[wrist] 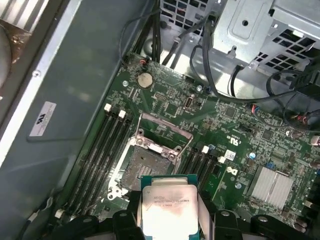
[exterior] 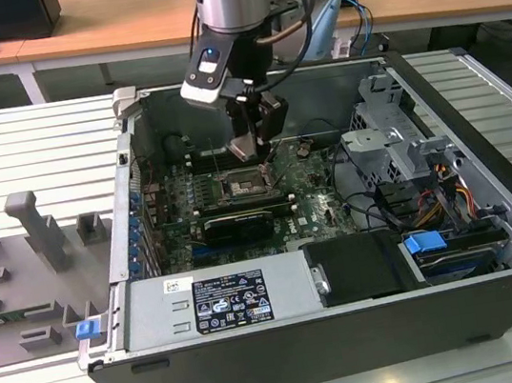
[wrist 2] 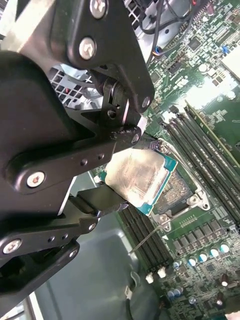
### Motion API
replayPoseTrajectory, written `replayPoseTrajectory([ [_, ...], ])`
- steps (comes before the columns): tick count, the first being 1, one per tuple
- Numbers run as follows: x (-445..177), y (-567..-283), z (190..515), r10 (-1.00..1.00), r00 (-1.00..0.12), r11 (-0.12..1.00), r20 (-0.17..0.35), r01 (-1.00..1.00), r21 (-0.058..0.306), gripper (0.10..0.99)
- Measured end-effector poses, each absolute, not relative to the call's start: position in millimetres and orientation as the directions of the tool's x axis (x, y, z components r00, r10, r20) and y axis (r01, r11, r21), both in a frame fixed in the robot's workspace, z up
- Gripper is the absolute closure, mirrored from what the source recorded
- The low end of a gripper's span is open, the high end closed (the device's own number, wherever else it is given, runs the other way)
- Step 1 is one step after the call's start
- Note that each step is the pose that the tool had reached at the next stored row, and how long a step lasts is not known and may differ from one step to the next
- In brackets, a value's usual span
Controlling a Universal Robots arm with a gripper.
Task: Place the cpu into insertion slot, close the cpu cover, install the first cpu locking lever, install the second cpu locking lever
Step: 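Place the cpu into insertion slot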
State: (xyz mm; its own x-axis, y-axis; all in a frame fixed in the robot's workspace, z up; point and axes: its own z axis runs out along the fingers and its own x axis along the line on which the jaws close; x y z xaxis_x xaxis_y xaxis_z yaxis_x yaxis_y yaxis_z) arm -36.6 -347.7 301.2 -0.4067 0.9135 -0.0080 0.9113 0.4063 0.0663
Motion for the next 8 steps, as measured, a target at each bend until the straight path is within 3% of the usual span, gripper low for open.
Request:
replayPoseTrajectory([
  [8,-37.3,-345.8,288.3,0.941,-0.338,0.339,-0.014,0.939,0.058,0.553],
])
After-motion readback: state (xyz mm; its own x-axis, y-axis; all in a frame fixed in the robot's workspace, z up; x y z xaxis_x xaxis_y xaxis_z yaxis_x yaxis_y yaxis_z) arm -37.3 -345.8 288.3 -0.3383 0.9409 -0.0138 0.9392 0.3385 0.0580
